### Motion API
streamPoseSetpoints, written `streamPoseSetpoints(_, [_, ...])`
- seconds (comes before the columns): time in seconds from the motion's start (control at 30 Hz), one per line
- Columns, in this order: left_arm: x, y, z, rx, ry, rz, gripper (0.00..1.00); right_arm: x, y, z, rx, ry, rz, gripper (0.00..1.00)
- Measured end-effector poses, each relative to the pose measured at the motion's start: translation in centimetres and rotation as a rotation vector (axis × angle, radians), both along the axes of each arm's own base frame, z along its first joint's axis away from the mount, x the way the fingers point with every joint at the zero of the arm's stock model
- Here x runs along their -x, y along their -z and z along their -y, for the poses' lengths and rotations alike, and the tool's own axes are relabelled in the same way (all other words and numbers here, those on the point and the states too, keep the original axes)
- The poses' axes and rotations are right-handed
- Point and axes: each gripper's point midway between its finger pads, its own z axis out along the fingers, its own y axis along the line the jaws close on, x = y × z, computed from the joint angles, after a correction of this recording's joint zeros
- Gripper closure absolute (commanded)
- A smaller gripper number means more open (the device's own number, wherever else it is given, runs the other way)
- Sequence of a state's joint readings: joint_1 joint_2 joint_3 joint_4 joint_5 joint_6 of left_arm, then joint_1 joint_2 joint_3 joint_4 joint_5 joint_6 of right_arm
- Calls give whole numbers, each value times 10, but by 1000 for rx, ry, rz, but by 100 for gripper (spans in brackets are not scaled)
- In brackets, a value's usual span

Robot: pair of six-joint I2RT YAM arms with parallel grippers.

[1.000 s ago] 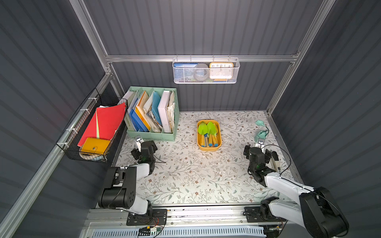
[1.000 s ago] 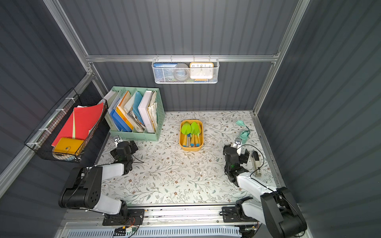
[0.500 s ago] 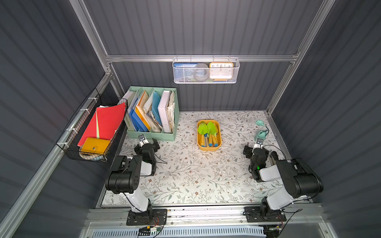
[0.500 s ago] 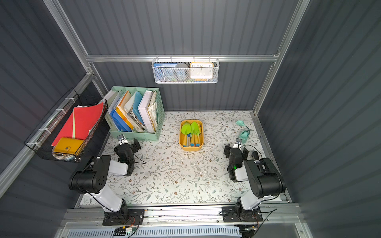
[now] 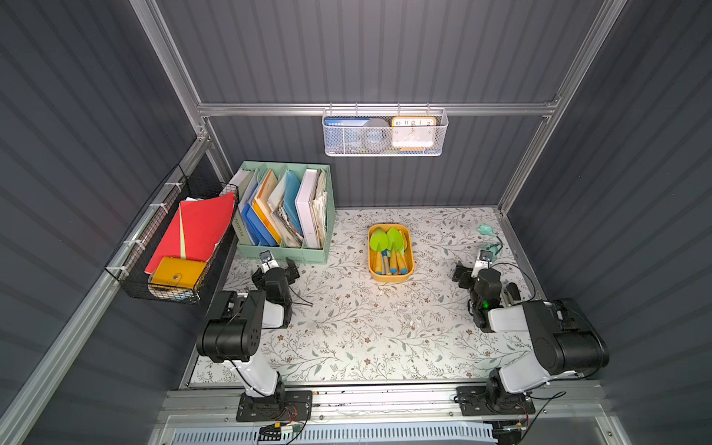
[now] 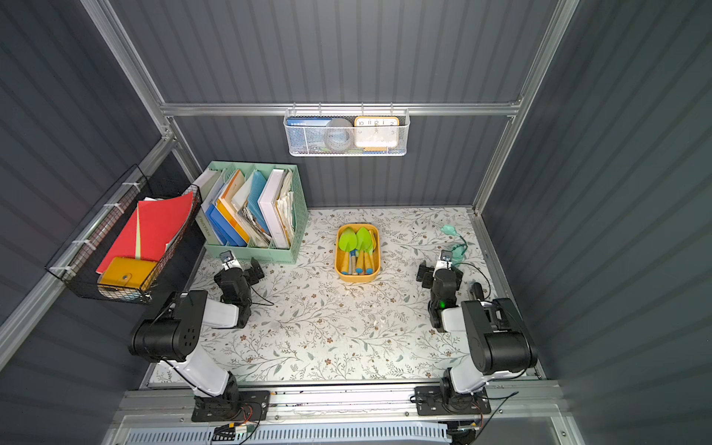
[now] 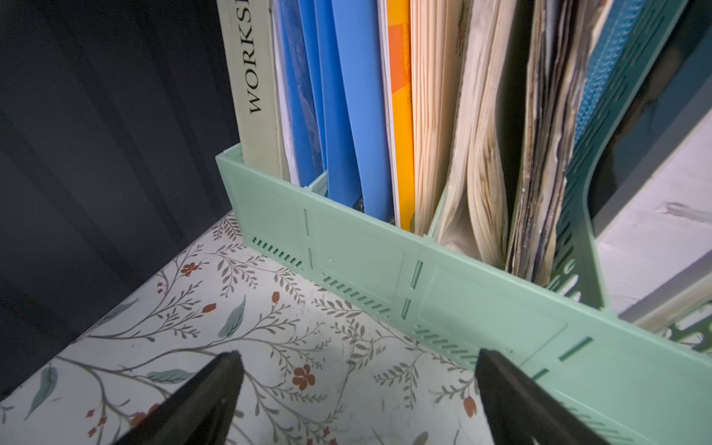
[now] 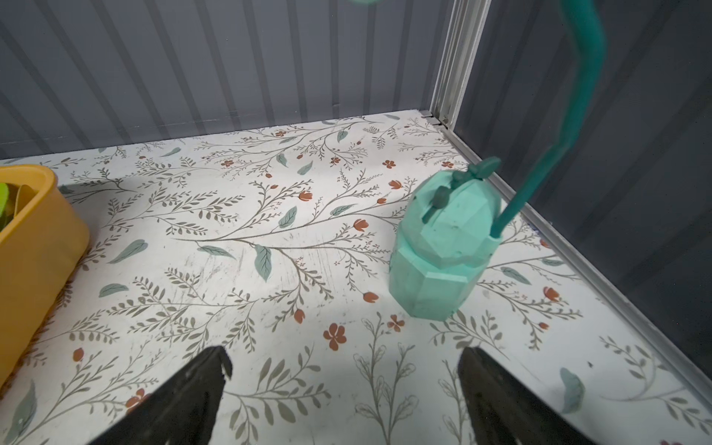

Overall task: Put the shovel into the storage box
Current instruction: Reset both arms

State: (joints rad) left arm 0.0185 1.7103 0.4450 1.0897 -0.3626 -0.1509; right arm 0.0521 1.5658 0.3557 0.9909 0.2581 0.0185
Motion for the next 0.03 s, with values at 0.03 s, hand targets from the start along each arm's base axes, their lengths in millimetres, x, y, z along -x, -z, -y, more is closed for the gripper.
streamPoseSetpoints(0.03, [0, 0, 0, 0, 0, 0, 0, 0, 0, 0, 0, -1, -2, 1])
